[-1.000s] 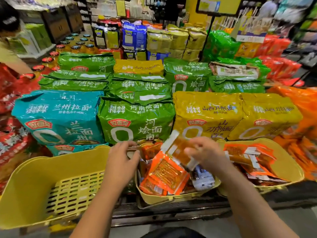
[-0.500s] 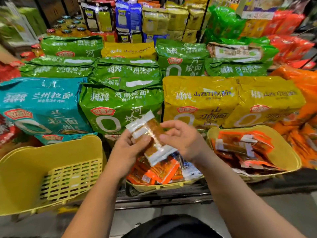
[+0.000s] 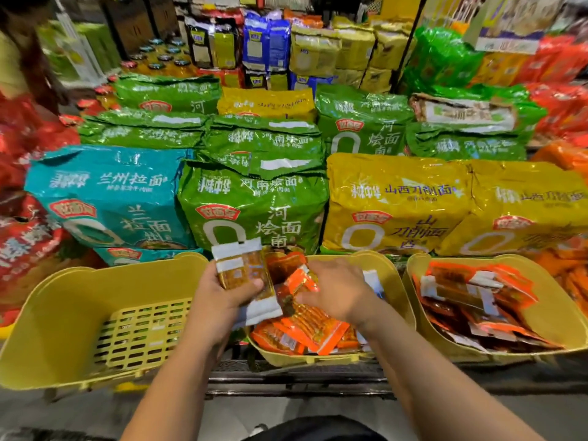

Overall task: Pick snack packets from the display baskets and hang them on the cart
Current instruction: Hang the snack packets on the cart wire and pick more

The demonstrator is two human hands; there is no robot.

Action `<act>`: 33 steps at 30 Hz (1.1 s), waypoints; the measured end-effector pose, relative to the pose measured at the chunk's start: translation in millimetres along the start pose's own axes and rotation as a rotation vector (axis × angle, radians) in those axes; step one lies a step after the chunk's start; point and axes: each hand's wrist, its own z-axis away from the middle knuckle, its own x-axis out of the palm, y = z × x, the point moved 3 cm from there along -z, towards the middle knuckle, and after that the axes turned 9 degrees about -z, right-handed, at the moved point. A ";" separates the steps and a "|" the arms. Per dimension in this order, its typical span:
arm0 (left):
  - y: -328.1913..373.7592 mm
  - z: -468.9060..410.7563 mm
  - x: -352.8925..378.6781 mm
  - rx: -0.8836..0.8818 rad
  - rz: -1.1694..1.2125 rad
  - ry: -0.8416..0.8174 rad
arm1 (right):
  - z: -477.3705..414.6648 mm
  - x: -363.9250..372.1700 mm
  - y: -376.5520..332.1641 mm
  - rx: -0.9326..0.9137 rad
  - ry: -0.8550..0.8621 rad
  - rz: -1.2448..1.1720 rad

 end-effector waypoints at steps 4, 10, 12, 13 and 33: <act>-3.0 -2.2 -14.1 0.009 -0.040 0.023 | -8.7 8.9 -2.4 0.109 -0.042 0.010; -5.0 -8.8 -24.9 0.005 -0.023 0.021 | -17.6 -4.2 -11.1 0.132 -0.029 -0.112; -3.8 -11.3 -29.1 0.010 -0.004 0.013 | -16.9 -14.1 -3.6 0.104 -0.034 -0.265; -3.4 -12.7 -30.0 0.009 0.008 0.009 | -14.4 -20.8 2.8 0.076 -0.031 -0.396; 8.2 -35.7 -6.2 -0.003 0.108 -0.069 | 32.1 -94.3 34.7 -0.066 0.434 -1.166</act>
